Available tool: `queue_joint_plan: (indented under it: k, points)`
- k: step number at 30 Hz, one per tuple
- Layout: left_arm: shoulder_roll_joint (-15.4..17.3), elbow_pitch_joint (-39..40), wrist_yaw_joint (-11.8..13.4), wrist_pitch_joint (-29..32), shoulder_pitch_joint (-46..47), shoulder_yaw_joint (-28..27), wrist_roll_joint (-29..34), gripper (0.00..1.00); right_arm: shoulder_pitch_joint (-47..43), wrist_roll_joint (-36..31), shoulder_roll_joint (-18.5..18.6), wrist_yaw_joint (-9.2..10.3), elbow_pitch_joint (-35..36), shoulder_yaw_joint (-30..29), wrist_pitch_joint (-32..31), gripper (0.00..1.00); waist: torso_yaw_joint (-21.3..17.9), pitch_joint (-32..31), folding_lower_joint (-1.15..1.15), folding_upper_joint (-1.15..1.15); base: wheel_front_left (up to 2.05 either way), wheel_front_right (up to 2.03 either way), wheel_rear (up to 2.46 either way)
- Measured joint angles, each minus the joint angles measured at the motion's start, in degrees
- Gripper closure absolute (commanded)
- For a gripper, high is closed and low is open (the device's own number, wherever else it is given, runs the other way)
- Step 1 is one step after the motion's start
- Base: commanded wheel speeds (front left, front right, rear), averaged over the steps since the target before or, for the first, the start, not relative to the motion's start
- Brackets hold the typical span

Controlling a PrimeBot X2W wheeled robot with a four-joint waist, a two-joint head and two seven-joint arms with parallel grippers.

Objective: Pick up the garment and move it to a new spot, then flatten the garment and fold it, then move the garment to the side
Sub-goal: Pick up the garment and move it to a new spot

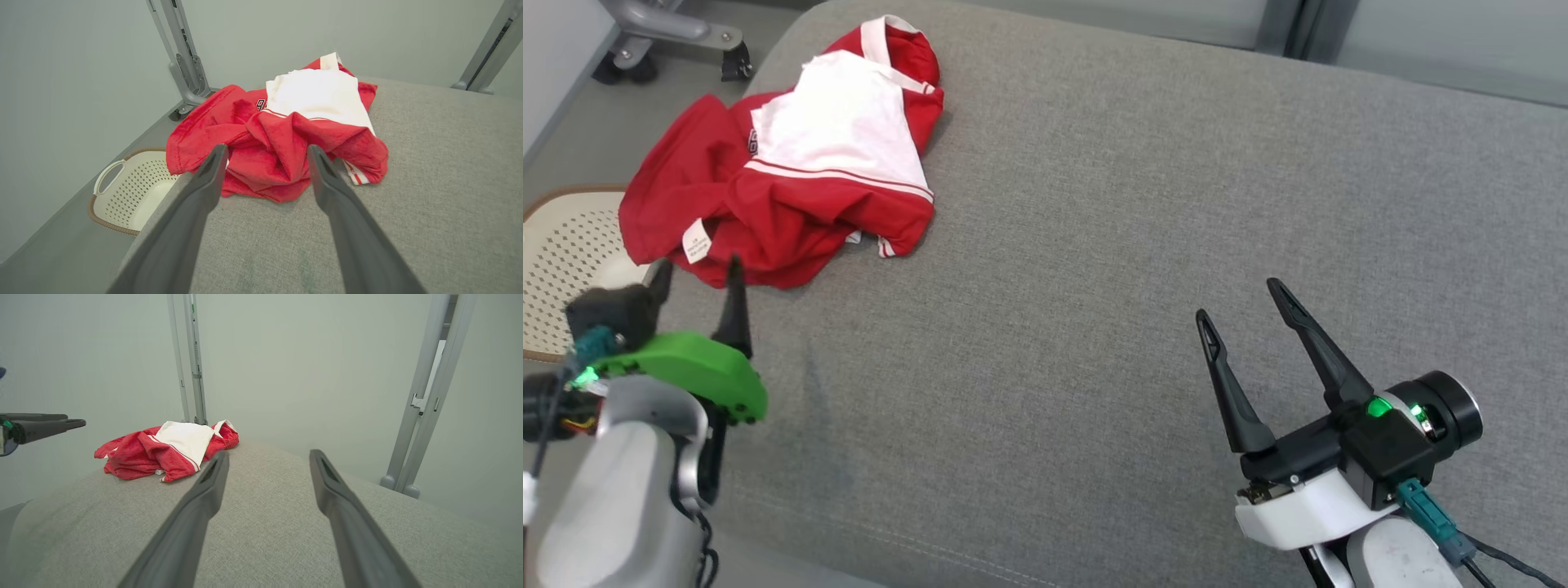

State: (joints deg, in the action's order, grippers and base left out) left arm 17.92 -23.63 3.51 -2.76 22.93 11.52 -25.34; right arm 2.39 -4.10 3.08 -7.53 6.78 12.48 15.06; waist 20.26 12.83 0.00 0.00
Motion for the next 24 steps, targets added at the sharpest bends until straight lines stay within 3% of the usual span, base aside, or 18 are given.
queue_joint_plan:
  k: [10, 24]
  points:
    - [4.2, -12.4, -7.1, 11.7, 15.5, 1.1, -3.1, 0.0, 2.1, -1.7, 1.6, 0.0, 0.7, 0.7, 0.0, 0.0, -2.8, 6.8, 0.0, 0.0, 0.0, 0.0, 0.0]
    - [5.9, -29.5, -9.6, 20.1, 27.3, 5.5, -2.3, 0.0, 3.2, -2.3, 2.5, 0.0, 1.6, 1.0, 0.0, 0.0, -5.9, 11.9, 0.01, 0.0, 0.0, 0.0, 0.0]
